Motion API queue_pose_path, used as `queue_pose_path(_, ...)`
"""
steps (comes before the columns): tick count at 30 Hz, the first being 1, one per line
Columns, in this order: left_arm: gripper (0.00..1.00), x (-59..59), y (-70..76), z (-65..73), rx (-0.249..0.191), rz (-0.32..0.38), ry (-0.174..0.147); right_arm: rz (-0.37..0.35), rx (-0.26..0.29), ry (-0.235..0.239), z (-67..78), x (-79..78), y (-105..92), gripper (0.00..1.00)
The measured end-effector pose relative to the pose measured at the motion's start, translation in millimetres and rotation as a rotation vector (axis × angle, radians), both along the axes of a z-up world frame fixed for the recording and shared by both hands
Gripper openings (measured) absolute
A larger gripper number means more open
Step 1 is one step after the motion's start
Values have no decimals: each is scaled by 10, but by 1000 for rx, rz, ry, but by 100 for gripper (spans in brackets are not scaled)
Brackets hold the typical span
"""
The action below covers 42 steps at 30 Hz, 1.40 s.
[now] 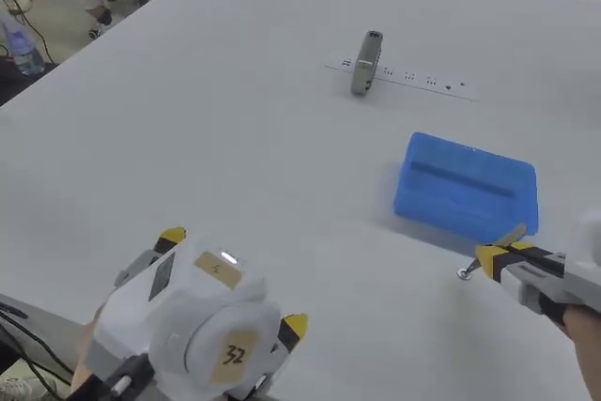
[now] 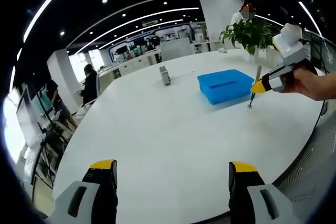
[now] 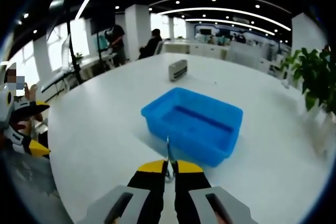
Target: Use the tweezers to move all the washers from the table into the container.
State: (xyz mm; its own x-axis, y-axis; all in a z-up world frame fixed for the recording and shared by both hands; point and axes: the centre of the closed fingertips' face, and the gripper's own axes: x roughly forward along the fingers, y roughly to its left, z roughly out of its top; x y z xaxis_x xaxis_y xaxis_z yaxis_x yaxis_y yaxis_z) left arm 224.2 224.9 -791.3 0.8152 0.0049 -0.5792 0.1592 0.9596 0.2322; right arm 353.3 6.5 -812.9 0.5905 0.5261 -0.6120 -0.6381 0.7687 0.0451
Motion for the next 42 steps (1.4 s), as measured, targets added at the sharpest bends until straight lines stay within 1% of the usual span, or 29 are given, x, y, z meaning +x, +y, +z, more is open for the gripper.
queue_pose_path(8, 89, 1, -5, -3, 0, -3, 1, -14, 16, 12, -10, 20, -13, 2)
queue_pose_path(11, 89, 1, -5, -5, 2, -2, 1, -11, 13, 12, -22, 27, -17, 2)
queue_pose_path(16, 89, 3, -7, -1, 1, -3, -1, -10, 9, 22, -30, 91, -39, 2)
queue_pose_path(19, 89, 2, -4, -1, 0, 0, 0, -11, 17, 19, 8, 121, -52, 2)
queue_pose_path(24, 89, 5, -7, 0, 0, -2, -1, -9, 35, 5, 152, 136, -33, 2)
queue_pose_path(26, 89, 2, -10, -7, 1, -4, 3, -5, 50, -1, 185, 147, -13, 2)
queue_pose_path(30, 89, 0, -13, -8, 2, -6, 4, 7, 64, -24, 327, 166, 17, 2)
queue_pose_path(35, 89, -1, -13, -7, 2, -6, 4, 15, 79, -72, 554, 215, 59, 2)
queue_pose_path(39, 89, -5, -16, -8, 3, -8, 5, 7, 97, -113, 752, 296, 74, 2)
queue_pose_path(40, 89, -5, -14, -10, 3, -7, 5, 6, 99, -120, 781, 318, 74, 2)
queue_pose_path(42, 89, -6, -13, -11, 2, -6, 5, 2, 103, -134, 790, 391, 62, 2)
